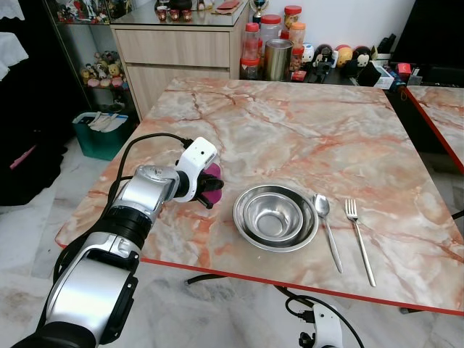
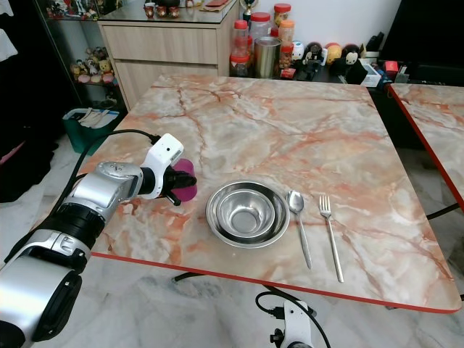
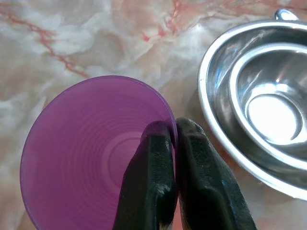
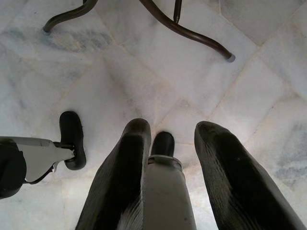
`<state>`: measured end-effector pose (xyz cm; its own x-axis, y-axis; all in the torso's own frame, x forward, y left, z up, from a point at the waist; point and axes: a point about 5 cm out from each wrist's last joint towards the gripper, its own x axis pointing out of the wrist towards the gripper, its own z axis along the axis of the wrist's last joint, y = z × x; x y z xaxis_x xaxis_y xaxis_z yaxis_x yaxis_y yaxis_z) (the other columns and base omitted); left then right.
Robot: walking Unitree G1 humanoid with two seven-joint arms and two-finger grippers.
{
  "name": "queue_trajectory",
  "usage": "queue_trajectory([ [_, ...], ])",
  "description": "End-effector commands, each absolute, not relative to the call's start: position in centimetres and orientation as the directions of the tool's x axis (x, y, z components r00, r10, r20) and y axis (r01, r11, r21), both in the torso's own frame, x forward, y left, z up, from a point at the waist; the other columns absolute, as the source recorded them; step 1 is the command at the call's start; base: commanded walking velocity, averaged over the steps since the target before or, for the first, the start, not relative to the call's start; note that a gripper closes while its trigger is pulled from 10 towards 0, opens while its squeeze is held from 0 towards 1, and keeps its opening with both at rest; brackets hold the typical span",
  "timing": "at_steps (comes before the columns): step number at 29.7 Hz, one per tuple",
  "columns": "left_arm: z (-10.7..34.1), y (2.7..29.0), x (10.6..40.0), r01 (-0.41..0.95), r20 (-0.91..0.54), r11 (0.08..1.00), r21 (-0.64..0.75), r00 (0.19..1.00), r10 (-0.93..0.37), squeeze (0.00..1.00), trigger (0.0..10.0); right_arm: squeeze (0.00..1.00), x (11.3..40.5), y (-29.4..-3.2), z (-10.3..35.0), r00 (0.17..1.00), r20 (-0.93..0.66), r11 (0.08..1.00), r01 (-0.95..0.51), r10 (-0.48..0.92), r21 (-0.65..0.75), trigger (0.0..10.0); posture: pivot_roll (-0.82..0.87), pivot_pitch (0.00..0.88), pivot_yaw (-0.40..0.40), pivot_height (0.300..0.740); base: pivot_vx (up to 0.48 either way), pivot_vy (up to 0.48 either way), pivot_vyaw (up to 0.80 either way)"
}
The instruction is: Setting the table
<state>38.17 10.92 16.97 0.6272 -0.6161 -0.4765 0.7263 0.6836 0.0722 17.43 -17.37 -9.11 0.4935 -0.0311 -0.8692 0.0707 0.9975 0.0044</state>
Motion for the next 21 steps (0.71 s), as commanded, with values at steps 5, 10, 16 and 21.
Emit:
queue_trajectory([
  [5, 15.7, 12.0, 38.1, 0.683, -0.507, 0.729, 0.051, 0.646, -0.570, 0.00, 10.0, 0.00, 17.5, -17.4, -9.1, 0.499, -0.866, 0.997, 0.078, -0.034, 0.006, 10.0, 0.07, 0.000, 0.025, 0.740, 0.000, 0.000, 0.00],
  [10, 15.4, 12.1, 38.0, 0.684, -0.519, 0.727, 0.060, 0.643, -0.563, 0.00, 10.0, 0.00, 17.5, -17.5, -9.1, 0.498, -0.866, 0.997, 0.076, -0.035, 0.004, 10.0, 0.08, 0.000, 0.021, 0.740, 0.000, 0.000, 0.00],
  [16, 15.2, 12.1, 38.0, 0.692, -0.528, 0.719, 0.063, 0.634, -0.565, 0.00, 10.0, 0.00, 17.5, -17.5, -9.1, 0.499, -0.866, 0.997, 0.076, -0.034, 0.004, 10.0, 0.08, 0.000, 0.020, 0.740, 0.000, 0.000, 0.00],
  [21, 15.2, 12.0, 37.8, 0.709, -0.531, 0.701, 0.069, 0.621, -0.576, 0.40, 10.0, 0.00, 17.5, -17.5, -9.1, 0.499, -0.866, 0.997, 0.077, -0.035, 0.004, 10.0, 0.08, 0.000, 0.022, 0.740, 0.000, 0.000, 0.00],
])
